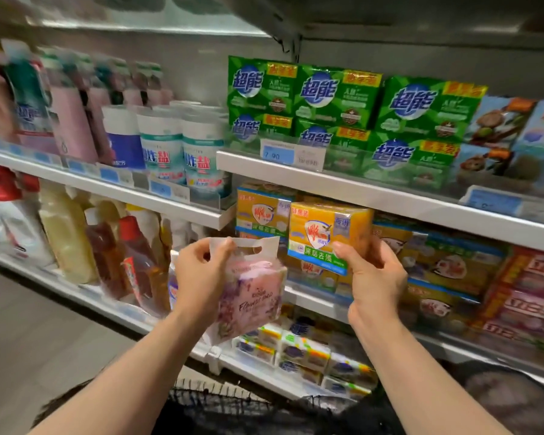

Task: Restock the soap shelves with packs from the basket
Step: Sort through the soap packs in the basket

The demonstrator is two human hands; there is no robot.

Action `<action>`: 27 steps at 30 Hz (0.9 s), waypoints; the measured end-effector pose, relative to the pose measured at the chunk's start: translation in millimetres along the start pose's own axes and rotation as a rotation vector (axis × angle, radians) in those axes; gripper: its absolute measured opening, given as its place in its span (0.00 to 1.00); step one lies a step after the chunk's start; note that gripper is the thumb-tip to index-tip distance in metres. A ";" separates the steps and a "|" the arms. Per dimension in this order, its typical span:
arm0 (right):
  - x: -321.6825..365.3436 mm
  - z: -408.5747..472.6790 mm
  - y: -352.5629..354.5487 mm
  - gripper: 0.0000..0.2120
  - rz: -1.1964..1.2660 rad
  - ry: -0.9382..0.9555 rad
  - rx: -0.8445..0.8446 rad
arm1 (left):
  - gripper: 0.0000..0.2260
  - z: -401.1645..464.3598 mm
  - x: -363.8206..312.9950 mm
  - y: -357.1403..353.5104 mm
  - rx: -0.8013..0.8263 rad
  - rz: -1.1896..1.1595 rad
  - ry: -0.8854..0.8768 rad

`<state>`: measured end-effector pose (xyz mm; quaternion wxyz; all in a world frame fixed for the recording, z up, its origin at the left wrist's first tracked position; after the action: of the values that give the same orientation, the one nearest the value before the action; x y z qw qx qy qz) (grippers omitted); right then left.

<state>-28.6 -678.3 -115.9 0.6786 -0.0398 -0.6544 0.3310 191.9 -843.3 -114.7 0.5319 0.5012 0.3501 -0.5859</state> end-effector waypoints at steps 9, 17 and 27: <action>-19.5 12.2 -11.4 0.26 -0.100 0.122 -0.088 | 0.06 1.9 11.6 -21.2 0.107 -0.015 0.023; -21.2 14.4 0.1 0.23 -0.287 0.166 -0.116 | 0.06 -3.3 7.3 -39.8 0.117 -0.030 0.022; -11.0 28.7 -15.4 0.10 -0.571 0.285 -0.082 | 0.07 0.0 14.5 -41.9 0.124 -0.012 0.056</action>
<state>-47.8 -706.7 -113.8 0.8267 0.0720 -0.5504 0.0916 152.1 -839.4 -133.8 0.4863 0.5473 0.3308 -0.5954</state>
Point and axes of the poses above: each hand's wrist, its own z-axis towards the middle knuckle, its own y-axis out of the back of the hand, x = y × z, the point moved 8 cm from there along z, towards the middle knuckle, and after that the axes turned 12 degrees about z, right-handed, at the moved point
